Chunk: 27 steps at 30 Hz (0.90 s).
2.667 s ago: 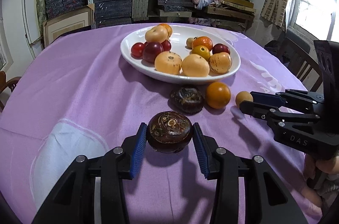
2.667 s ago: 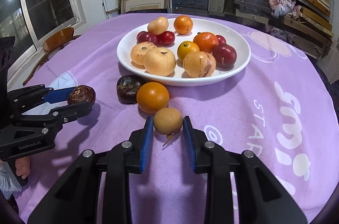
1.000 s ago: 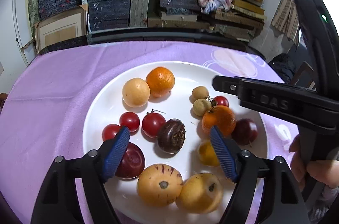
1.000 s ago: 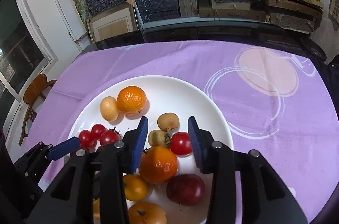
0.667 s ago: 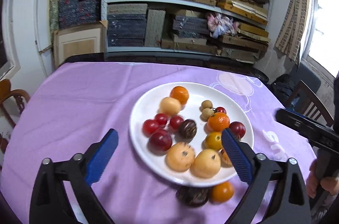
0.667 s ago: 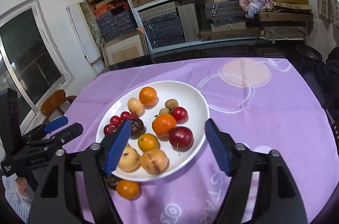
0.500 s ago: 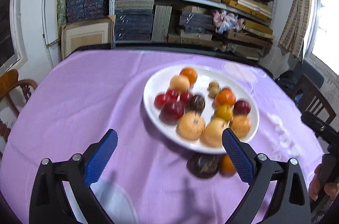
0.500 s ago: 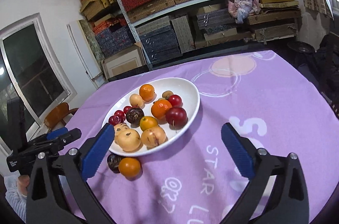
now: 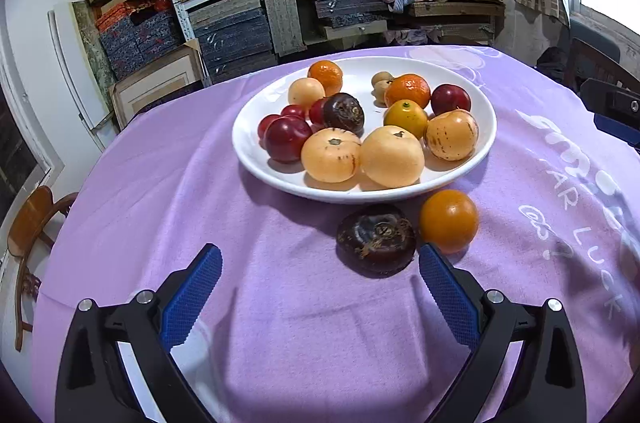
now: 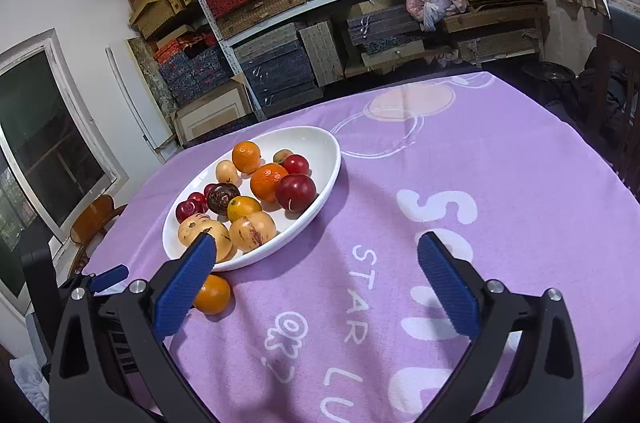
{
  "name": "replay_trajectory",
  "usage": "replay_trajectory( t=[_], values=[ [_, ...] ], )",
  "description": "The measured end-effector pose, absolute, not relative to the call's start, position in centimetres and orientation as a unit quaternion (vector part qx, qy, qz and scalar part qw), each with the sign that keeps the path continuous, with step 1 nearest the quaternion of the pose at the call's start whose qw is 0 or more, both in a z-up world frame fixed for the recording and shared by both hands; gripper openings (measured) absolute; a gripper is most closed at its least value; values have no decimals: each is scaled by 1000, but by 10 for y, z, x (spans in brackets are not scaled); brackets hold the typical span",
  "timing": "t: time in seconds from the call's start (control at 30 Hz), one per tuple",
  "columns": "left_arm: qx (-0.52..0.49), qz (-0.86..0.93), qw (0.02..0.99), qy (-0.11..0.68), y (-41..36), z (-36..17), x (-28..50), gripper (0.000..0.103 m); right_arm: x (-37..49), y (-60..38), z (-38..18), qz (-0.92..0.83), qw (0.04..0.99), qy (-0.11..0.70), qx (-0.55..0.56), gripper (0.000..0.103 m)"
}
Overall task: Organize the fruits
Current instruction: 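Withdraw both grippers toward the last dark brown fruit and orange tomato, then grasp the last dark brown fruit with the left gripper while the right grasps the orange tomato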
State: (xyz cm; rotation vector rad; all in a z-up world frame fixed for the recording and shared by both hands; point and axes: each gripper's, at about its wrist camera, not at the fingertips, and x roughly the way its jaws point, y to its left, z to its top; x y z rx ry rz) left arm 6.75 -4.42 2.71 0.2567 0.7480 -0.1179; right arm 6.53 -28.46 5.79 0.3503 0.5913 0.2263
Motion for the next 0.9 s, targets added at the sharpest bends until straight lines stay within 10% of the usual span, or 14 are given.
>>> replay_trajectory(
  t=[0.9],
  values=[
    [-31, -28, 906, 420, 55, 16, 74, 100, 74, -273, 54, 123, 931, 304, 159, 99]
  ],
)
